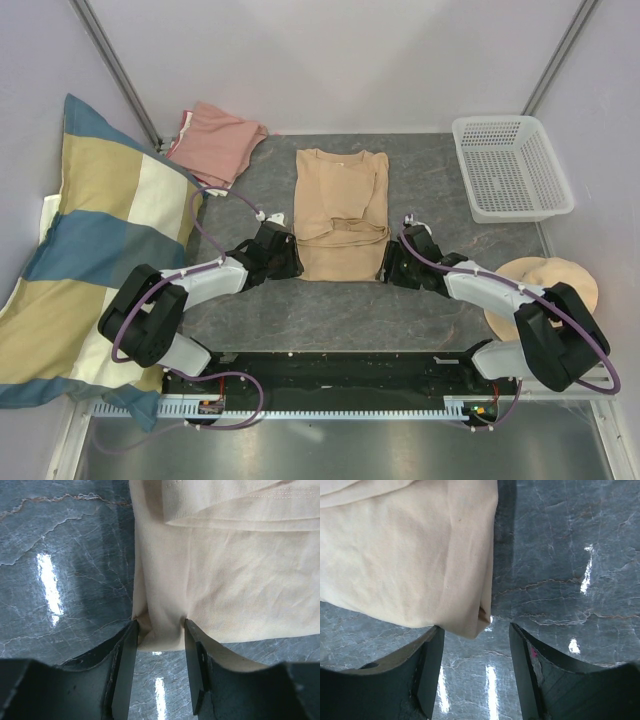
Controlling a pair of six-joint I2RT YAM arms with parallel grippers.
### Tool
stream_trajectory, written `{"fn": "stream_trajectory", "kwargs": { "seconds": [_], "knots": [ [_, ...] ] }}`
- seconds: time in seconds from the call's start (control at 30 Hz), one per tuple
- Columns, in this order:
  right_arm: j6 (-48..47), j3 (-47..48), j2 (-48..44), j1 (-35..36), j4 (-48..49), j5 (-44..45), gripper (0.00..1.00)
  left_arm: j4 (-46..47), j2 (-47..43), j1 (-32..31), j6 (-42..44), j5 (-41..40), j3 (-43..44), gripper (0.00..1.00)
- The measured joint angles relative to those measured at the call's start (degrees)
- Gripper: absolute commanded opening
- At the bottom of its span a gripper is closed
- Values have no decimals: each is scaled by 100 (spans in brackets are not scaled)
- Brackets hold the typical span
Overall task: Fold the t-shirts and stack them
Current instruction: Grab one side of the 2/3 rectangular tshirt with both arms
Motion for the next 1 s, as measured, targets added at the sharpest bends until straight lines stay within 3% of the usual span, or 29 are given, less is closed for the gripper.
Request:
{"fn": "stream_trajectory", "kwargs": {
  "seconds": [0.27,0.53,0.63,0.73,0.83,1.0],
  "knots": [
    [-57,116,2,0,-2,2,59,0,2,2,0,2,0,49],
    [-72,173,57,0,0,-2,41,7,24,0,0,7,0,49],
    [-85,173,66,0,2,-2,33,42,48,0,0,13,0,49],
    [-103,173,66,0,2,0,15,81,72,2,0,37,0,48],
    [-101,173,66,0,9,-4,4,96,79,2,0,61,0,47],
    [-81,173,39,0,2,-28,0,101,79,2,-7,111,-13,29]
  ]
}}
